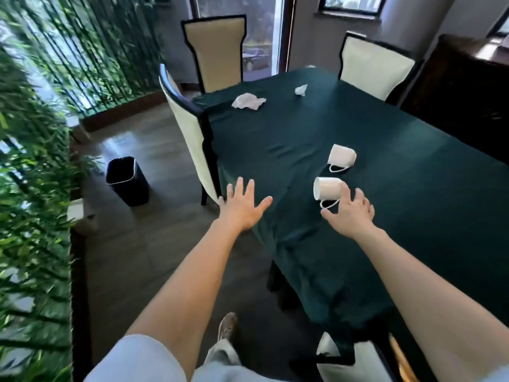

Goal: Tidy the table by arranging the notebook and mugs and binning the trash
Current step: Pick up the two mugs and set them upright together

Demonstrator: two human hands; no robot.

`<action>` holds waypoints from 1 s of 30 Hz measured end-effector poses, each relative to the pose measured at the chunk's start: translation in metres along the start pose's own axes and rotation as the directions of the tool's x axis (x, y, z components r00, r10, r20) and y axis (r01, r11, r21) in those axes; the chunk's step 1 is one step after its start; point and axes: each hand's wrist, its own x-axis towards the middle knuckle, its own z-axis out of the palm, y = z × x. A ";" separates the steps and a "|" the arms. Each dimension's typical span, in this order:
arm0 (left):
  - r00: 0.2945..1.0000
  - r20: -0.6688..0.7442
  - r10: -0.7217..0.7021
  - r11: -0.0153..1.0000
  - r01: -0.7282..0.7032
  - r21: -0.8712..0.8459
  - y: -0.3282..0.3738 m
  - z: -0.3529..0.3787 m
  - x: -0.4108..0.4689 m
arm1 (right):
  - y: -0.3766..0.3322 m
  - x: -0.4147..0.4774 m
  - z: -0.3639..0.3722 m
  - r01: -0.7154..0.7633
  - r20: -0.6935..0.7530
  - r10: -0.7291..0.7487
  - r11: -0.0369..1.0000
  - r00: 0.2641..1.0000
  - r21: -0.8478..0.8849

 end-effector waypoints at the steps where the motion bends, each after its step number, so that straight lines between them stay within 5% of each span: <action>1: 1.000 0.018 0.012 1.000 -0.011 -0.015 -0.003 -0.006 0.015 | -0.006 0.007 0.001 -0.024 0.001 0.024 1.000 1.000 0.008; 18: 0.904 0.300 0.303 0.929 -0.210 -0.304 0.021 -0.011 0.186 | -0.035 0.077 0.014 -0.234 -0.022 0.234 0.972 0.972 0.001; 30: 0.843 0.495 0.212 0.883 0.053 -0.467 0.110 0.048 0.235 | 0.003 0.148 0.027 -0.136 -0.013 0.136 0.991 0.991 0.009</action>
